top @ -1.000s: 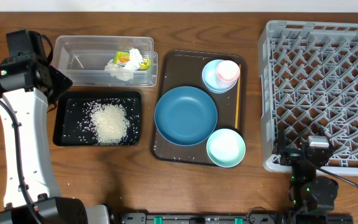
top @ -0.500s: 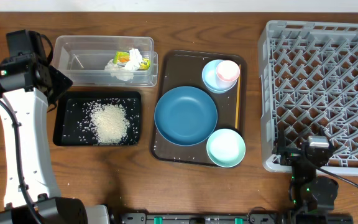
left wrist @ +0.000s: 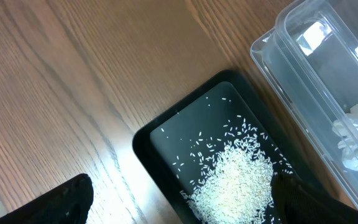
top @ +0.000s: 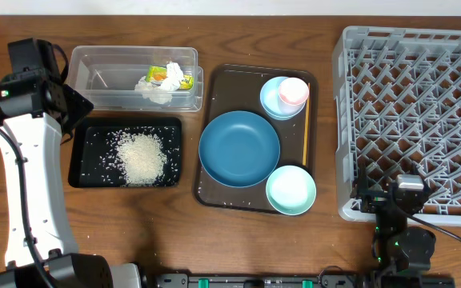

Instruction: Sort waste into correct bins and load items into the dishwasher rack

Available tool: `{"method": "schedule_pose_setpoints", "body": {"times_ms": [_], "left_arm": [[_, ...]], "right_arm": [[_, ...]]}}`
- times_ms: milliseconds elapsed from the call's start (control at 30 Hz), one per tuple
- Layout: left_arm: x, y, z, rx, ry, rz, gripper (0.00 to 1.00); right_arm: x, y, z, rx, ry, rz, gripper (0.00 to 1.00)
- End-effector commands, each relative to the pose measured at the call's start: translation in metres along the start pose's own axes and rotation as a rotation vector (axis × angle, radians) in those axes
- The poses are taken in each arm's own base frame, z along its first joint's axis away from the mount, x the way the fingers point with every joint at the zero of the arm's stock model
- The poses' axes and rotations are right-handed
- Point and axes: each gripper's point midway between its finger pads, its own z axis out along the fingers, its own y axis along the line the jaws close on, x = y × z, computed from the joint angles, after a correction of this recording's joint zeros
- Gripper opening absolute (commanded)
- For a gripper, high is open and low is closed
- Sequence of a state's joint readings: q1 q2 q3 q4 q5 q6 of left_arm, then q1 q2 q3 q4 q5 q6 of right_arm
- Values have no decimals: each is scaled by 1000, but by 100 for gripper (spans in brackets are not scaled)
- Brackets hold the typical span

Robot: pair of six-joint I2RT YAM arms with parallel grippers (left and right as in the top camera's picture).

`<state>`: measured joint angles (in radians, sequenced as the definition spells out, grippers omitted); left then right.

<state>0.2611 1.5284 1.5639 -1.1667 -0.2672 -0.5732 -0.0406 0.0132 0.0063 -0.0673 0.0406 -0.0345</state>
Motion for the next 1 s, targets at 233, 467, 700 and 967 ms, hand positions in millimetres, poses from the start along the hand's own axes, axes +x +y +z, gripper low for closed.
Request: {"method": "schedule_pose_setpoints", "body": {"times_ms": [233, 467, 700, 967], "left_arm": [[-1, 1, 0, -2, 2, -12, 93], [-1, 1, 0, -2, 2, -12, 93], [-1, 1, 0, -2, 2, -11, 93], [-1, 1, 0, -2, 2, -12, 94]], "right_arm": [[-12, 29, -3, -177, -35, 188, 99], [-22, 115, -46, -738, 220, 803, 99], [-35, 118, -51, -764, 332, 1152, 99], [-103, 124, -83, -983, 107, 995, 99]]}}
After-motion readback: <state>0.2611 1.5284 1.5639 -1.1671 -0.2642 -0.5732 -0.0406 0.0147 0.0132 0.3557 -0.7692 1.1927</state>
